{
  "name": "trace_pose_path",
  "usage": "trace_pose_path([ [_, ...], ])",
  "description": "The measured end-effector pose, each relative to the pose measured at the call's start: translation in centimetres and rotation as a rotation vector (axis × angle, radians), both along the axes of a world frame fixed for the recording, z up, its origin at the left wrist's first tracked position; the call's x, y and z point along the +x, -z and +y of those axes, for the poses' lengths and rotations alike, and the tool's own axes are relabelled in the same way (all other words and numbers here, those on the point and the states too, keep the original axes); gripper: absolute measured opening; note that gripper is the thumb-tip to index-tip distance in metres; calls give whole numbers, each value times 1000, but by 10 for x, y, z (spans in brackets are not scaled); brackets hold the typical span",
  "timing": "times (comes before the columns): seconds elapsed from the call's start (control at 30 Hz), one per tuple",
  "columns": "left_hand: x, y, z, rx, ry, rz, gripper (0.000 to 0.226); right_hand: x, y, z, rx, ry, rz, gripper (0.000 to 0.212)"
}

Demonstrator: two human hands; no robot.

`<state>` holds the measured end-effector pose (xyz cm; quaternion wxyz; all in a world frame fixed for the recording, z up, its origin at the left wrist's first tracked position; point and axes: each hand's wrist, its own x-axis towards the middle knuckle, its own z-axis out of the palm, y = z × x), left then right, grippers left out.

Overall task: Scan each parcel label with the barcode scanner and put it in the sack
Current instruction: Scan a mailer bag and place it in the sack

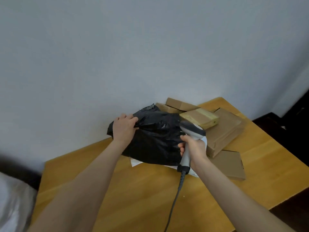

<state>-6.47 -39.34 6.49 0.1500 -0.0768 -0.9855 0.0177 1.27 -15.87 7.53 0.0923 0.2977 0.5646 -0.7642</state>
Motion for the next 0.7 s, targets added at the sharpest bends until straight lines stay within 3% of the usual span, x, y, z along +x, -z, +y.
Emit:
trace_pose_path([
  [0.1, 48, -10, -27, -5, 49, 184, 29, 14, -12, -4, -23, -49, 44, 12],
  [0.17, 87, -8, -44, -52, 41, 165, 36, 27, -14, -8, -30, -98, 45, 12],
  [0.23, 124, 3, -55, -77, -59, -3, 31, 41, -10, -14, -34, -149, 30, 12],
  [0.37, 178, 45, -71, -118, -408, -551, 28, 70, 6, -32, -25, -255, -33, 11],
  [0.53, 221, 93, -92, -83, -378, -940, 52, 95, 27, -63, -32, -348, -112, 15],
  [0.6, 235, 105, -103, -115, -400, -1039, 57, 102, 35, -75, -27, -361, -136, 16],
  [0.7, 245, 116, -118, 106, -586, -933, 52, 109, 48, -94, -13, -387, -174, 13],
])
